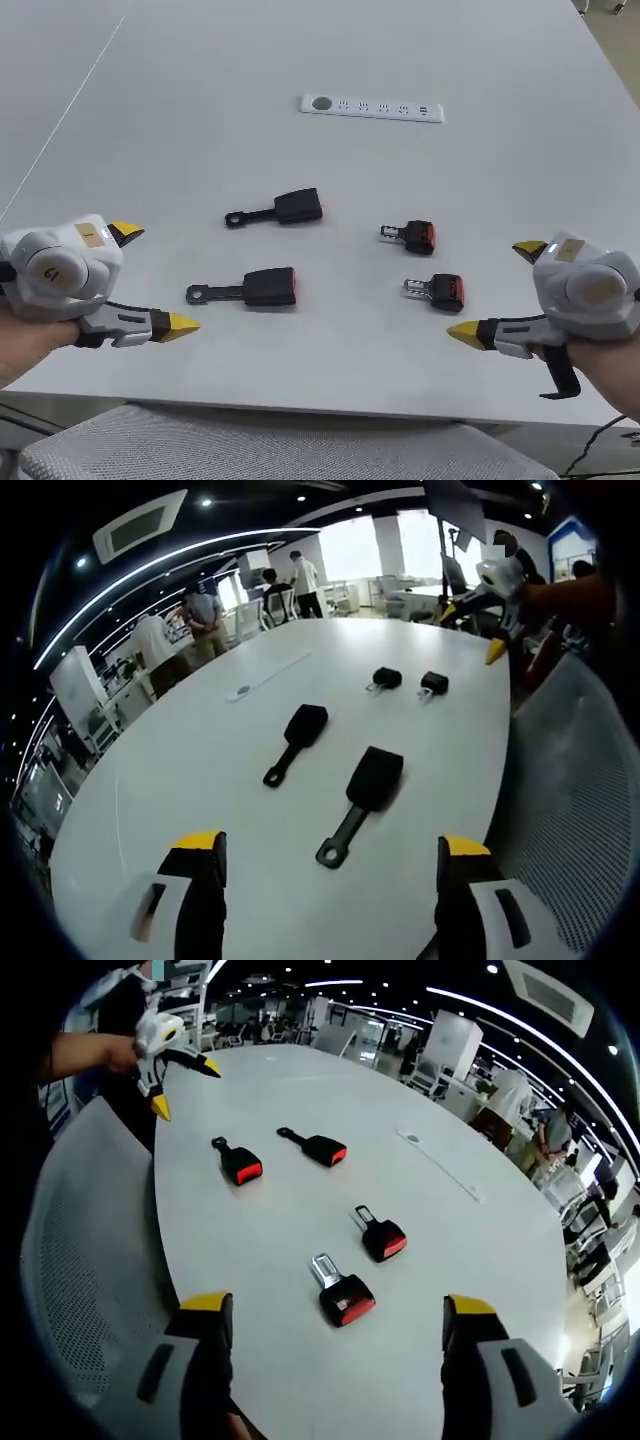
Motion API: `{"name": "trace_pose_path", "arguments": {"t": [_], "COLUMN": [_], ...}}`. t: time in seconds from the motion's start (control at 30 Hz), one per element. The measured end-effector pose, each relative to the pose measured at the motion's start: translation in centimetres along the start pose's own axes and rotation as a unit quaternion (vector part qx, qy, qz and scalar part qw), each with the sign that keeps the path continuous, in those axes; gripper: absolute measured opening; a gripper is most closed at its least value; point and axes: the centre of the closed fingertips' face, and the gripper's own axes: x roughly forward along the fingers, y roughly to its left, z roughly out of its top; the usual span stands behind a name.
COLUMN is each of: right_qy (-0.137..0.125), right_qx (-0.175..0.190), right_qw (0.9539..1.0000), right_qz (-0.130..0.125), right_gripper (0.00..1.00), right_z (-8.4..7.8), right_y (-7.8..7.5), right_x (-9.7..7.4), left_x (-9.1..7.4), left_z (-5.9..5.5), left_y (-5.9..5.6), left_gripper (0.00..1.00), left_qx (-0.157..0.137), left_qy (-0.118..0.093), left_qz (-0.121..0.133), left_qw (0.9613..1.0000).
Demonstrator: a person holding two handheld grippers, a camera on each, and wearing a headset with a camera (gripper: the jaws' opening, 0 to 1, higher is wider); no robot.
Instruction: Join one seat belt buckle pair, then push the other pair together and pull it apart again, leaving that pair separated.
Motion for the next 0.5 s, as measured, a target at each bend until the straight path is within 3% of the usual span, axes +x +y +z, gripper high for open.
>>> {"name": "trace_pose_path", "arguments": {"t": [0.2, 0.3, 0.5], "right_qy": [-0.001, 0.004, 0.015], "right_qx": [-0.017, -0.026, -0.045], "right_qw": [0.9998, 0.9992, 0.9979], "right_qz": [0.007, 0.031, 0.043], "right_gripper": [0.83, 0.75, 0.71], "right_z": [0.3, 0.3, 0.0], "right_y": [-0.2, 0.3, 0.4], "right_x": [0.1, 0.4, 1.2], "left_x": [0.8, 1.3, 3.3], "left_z": [0.4, 0.6, 1.0], "left_y": [-0.1, -0.3, -1.0], "left_gripper": [0.8, 0.74, 0.68], "left_qx": [0.006, 0.02, 0.061], "left_qy": [0.002, 0.005, 0.016], "left_qz": [-0.014, -0.026, -0.05], "left_qw": [0.9999, 0.9995, 0.9968]}}
